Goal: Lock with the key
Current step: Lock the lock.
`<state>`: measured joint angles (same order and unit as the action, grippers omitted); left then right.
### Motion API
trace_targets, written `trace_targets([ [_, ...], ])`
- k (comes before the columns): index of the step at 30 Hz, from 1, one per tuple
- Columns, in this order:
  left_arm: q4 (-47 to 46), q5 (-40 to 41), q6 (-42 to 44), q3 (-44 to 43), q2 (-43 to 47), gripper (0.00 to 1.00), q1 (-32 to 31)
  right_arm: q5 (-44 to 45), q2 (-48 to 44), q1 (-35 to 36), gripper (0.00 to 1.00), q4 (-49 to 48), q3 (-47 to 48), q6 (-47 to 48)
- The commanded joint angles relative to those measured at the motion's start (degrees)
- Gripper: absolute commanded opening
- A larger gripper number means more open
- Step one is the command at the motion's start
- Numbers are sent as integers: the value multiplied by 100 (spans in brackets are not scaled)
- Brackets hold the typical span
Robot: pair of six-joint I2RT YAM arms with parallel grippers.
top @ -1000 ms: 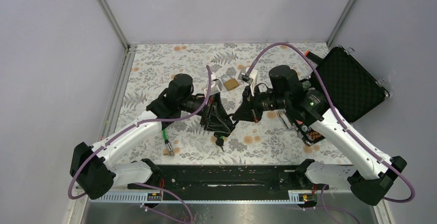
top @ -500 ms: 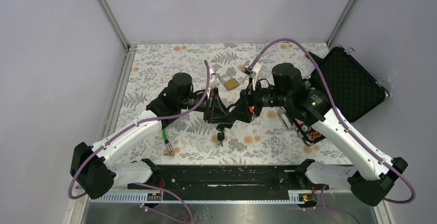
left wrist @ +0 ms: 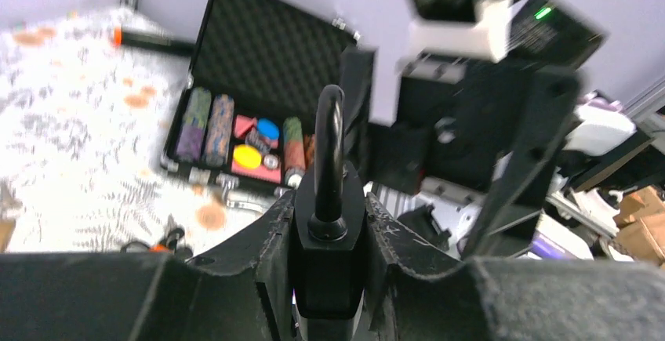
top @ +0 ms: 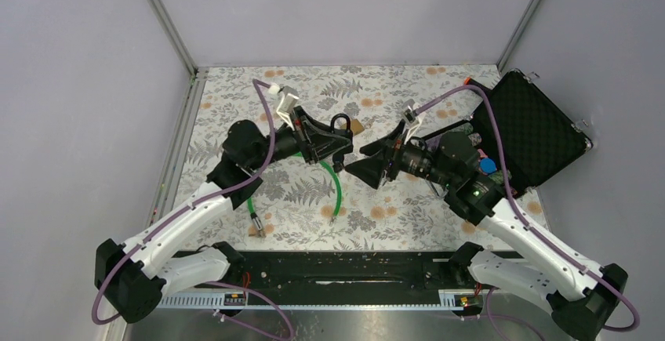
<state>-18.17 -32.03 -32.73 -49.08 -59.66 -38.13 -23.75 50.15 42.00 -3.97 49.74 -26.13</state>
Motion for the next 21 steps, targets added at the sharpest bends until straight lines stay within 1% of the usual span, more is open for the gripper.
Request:
trace_targets([
  [1,-2174,267,-536,-88,306,0,3,-262,133,42,97,-1818,-272,-672],
  [4,-2720,226,-735,-51,303,0,-10,-382,275,91,87,-2445,-422,-834],
  [8,-3231,141,-889,-25,283,0,-18,-433,494,154,68,-2954,-381,-876],
  [10,-3329,147,-906,-28,279,0,-14,-454,566,195,67,-3134,-326,-876],
  [11,-3356,132,-910,-31,271,0,-22,-451,593,214,68,-3257,-313,-870],
  [13,-3401,148,-911,-33,271,0,-22,-425,663,243,76,-3374,-269,-841],
  [15,-3454,151,-927,-32,271,0,-28,-414,745,251,78,-3444,-206,-822],
  [17,-3463,161,-930,-31,271,0,-23,-417,824,249,77,-3555,-177,-834],
  [19,-3466,186,-937,-24,279,0,-22,-397,895,256,72,-3639,-158,-882],
  [21,-3422,209,-937,-23,295,0,-22,-381,947,255,60,-3756,-155,-932],
])
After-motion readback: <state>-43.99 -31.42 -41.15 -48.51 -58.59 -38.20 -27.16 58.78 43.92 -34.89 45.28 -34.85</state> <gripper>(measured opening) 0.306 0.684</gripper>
